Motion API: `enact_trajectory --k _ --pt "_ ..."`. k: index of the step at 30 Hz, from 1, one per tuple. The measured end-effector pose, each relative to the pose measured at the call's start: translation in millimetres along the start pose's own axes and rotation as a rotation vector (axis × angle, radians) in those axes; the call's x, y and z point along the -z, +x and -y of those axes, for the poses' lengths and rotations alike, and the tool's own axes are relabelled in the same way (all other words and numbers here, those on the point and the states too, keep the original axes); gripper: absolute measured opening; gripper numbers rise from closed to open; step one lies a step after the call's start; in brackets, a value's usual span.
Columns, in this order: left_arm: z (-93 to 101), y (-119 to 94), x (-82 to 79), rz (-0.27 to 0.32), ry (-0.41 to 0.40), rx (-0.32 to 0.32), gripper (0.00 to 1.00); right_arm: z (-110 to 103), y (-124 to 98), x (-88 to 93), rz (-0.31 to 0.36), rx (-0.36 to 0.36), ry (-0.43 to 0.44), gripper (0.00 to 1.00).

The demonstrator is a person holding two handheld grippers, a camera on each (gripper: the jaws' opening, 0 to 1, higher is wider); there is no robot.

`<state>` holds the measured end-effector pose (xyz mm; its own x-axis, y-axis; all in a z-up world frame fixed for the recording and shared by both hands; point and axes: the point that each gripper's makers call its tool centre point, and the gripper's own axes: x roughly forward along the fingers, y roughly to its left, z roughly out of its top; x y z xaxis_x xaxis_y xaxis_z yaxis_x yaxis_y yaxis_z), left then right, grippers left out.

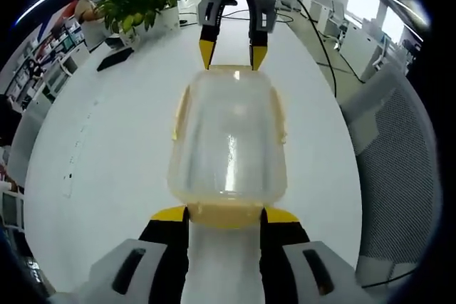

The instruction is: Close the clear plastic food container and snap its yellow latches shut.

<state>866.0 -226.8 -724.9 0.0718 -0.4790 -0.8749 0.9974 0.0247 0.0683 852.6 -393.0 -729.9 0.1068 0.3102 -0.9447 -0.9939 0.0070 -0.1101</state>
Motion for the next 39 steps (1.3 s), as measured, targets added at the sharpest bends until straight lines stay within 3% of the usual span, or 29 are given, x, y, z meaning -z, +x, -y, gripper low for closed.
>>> enact_trajectory --k 9,13,16,22,27,39 --pt "-1.4 1.3 2.2 -0.005 0.008 0.011 0.33 -2.6 5.7 1.9 -0.019 -0.007 -0.021 0.36" --pt "-1.5 0.2 3.8 -0.006 0.018 0.007 0.34 -3.3 5.6 4.1 -0.023 -0.009 -0.023 0.21" --pt "-0.1 0.0 6.0 -0.007 0.018 0.009 0.33 -4.0 4.8 3.8 -0.011 -0.002 -0.001 0.29" --pt "1.5 -2.5 11.3 -0.01 0.019 0.009 0.34 -4.7 1.0 6.4 -0.008 0.015 0.026 0.3" --pt "-0.2 -8.2 14.0 -0.004 -0.005 -0.01 0.35 -2.9 -7.2 5.1 0.018 0.054 0.102 0.33" --pt "-12.2 -26.4 11.3 0.063 -0.19 -0.113 0.34 7.9 -29.3 -4.9 0.111 0.165 0.332 0.34"
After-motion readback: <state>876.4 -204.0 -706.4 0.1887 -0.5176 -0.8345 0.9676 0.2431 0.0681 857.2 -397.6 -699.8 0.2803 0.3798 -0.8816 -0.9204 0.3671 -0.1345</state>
